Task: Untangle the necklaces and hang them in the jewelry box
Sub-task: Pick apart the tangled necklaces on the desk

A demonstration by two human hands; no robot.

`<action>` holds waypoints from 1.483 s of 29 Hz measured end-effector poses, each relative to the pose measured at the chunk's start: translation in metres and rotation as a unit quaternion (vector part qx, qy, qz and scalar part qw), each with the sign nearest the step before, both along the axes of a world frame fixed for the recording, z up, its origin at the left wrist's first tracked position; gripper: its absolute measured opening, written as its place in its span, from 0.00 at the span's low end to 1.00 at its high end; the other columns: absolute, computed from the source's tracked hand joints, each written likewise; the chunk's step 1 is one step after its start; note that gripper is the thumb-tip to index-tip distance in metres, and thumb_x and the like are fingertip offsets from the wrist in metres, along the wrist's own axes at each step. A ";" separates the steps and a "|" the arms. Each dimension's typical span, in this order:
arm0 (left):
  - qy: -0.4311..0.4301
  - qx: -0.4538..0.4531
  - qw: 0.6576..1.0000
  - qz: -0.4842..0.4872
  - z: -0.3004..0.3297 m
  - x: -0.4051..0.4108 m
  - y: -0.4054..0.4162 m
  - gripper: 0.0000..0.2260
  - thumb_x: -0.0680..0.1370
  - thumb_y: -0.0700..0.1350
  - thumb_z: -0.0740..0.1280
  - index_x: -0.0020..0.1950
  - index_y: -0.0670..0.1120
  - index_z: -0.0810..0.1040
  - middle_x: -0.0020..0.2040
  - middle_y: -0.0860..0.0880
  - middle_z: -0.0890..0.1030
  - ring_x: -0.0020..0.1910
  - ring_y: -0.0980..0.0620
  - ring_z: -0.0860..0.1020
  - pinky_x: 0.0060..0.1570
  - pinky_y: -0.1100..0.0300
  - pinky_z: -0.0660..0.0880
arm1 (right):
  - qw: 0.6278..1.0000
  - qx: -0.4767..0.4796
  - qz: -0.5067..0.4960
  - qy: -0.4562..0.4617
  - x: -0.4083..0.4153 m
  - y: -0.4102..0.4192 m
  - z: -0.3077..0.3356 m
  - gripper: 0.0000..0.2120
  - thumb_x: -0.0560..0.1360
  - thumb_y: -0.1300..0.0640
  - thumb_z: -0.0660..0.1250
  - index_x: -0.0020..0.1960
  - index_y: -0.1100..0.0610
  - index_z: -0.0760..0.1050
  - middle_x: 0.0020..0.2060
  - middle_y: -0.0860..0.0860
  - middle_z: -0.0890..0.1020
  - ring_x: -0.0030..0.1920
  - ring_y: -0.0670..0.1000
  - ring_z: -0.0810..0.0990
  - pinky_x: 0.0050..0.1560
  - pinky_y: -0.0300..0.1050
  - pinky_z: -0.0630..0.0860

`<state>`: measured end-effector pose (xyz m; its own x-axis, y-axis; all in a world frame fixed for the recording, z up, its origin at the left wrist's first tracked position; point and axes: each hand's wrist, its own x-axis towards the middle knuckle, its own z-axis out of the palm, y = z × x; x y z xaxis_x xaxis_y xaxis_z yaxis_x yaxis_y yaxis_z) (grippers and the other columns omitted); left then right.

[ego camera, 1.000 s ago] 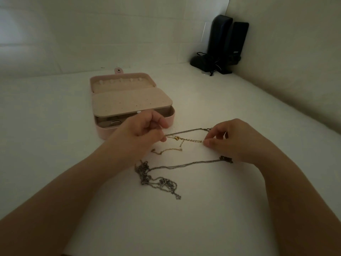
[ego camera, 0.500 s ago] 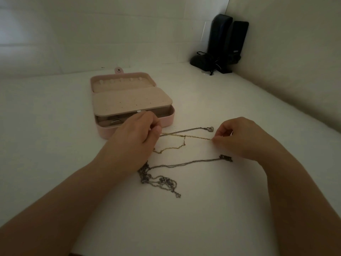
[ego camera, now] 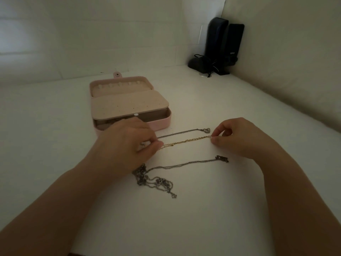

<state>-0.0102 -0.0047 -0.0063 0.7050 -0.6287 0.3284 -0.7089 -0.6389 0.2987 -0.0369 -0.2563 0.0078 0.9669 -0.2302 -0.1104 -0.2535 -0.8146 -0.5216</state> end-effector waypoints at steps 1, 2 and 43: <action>0.012 0.001 1.000 -0.012 0.000 -0.001 0.000 0.19 0.72 0.58 0.56 0.38 0.49 0.82 0.36 0.56 0.82 0.38 0.56 0.78 0.41 0.54 0.77 | 1.000 0.007 0.004 -0.006 0.000 0.000 0.001 0.02 0.73 0.55 0.68 0.42 0.50 0.78 0.37 0.47 0.76 0.33 0.43 0.72 0.31 0.35 0.65; 0.020 -0.005 1.000 -0.017 -0.001 -0.001 0.000 0.19 0.72 0.59 0.56 0.40 0.50 0.82 0.37 0.56 0.82 0.38 0.57 0.78 0.40 0.54 0.77 | 1.000 0.020 0.006 -0.024 -0.001 0.001 0.003 0.02 0.73 0.56 0.68 0.42 0.49 0.78 0.37 0.47 0.77 0.32 0.43 0.72 0.30 0.33 0.65; 0.342 -0.018 0.927 -0.151 0.012 -0.016 0.001 0.15 0.56 0.57 0.77 0.38 0.58 0.78 0.35 0.55 0.80 0.35 0.53 0.77 0.35 0.61 0.74 | 0.883 0.445 0.074 -0.130 -0.010 0.023 0.018 0.11 0.80 0.60 0.55 0.39 0.56 0.68 0.27 0.48 0.70 0.24 0.43 0.59 0.22 0.33 0.56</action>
<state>-0.0263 -0.0033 0.0058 0.5499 -0.8284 -0.1064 -0.4901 -0.4232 0.7621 -0.0469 -0.2335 0.0261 0.9984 -0.0341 0.0460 0.0436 -0.0672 -0.9968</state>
